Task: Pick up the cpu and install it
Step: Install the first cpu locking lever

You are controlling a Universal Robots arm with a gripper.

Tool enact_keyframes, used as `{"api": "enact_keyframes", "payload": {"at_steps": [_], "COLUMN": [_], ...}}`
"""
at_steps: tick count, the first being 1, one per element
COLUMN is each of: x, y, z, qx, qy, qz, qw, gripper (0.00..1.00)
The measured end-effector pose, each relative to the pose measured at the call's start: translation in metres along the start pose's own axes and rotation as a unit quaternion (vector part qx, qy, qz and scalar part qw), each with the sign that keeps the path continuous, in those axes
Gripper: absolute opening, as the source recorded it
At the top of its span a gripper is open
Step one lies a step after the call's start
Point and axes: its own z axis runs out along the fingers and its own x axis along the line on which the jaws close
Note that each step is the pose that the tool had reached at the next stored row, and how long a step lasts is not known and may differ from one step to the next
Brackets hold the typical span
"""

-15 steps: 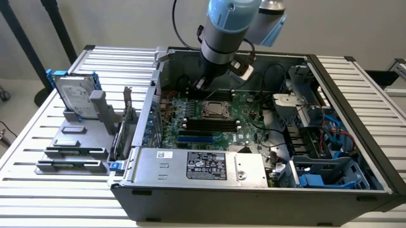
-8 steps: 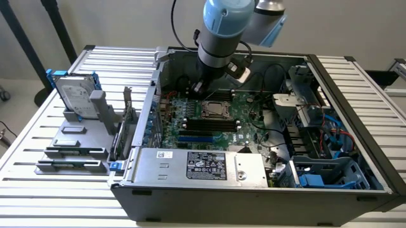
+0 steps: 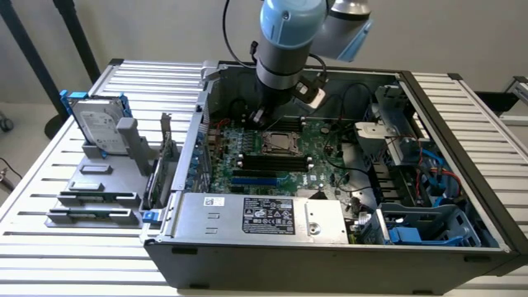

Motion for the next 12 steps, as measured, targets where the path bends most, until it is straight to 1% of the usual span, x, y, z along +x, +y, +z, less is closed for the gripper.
{"api": "enact_keyframes", "payload": {"at_steps": [4,10,12], "x": [-0.003,-0.007,-0.008], "y": [-0.0013,-0.0025,-0.0017], "z": [0.0037,0.0110,0.0143], "qx": [-0.0034,-0.0071,-0.0080], "qy": [-0.0020,-0.0052,-0.0057], "qz": [-0.001,-0.001,-0.001], "qw": [1.0000,1.0000,1.0000], "gripper": [0.11,0.11,0.11]}}
